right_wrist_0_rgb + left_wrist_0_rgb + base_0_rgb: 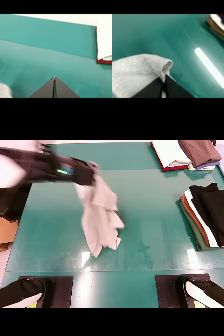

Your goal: Fold the shirts.

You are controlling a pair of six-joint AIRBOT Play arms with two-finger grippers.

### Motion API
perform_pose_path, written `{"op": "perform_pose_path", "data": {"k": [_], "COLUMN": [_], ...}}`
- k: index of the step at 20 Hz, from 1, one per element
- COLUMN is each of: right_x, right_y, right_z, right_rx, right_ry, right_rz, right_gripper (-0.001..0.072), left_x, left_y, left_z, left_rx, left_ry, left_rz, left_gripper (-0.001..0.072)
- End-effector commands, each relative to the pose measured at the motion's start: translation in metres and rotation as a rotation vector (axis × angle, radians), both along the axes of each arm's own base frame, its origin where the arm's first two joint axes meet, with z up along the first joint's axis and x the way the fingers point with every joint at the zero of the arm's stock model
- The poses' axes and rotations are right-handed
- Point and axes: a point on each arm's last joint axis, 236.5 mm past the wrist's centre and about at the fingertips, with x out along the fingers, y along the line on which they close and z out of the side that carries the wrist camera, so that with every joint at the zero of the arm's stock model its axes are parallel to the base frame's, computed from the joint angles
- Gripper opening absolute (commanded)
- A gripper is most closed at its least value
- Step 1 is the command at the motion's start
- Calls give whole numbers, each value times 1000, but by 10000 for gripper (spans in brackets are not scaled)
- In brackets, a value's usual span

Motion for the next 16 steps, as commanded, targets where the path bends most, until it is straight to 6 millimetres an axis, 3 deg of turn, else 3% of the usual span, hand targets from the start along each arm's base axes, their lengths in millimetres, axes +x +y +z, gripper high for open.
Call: {"op": "perform_pose_path", "data": {"k": [1,2,4,5,7,9,16], "right_x": [5,7,11,13,15,19,22], "right_y": [-5,-4,-4,-1,7,17,55], "right_z": [-17,-26,-42,-47,-50,-54,-69], "right_rx": [1,-2,-8,-10,-12,-14,-29], "right_ry": [69,107,164,181,192,196,237], "right_rz": [-7,-2,9,17,40,66,168], "right_gripper": [18,19,18,18,18,19,19], "left_x": [12,23,48,57,52,31,-69], "left_y": [-59,-51,-15,15,70,97,109], "left_z": [-51,-52,-56,-68,-104,-144,-281], "left_rx": [43,46,63,101,200,260,249], "left_ry": [40,44,75,131,302,453,794], "left_rz": [-76,-53,29,79,147,123,100], "left_gripper": [446,444,444,445,445,445,446]}}
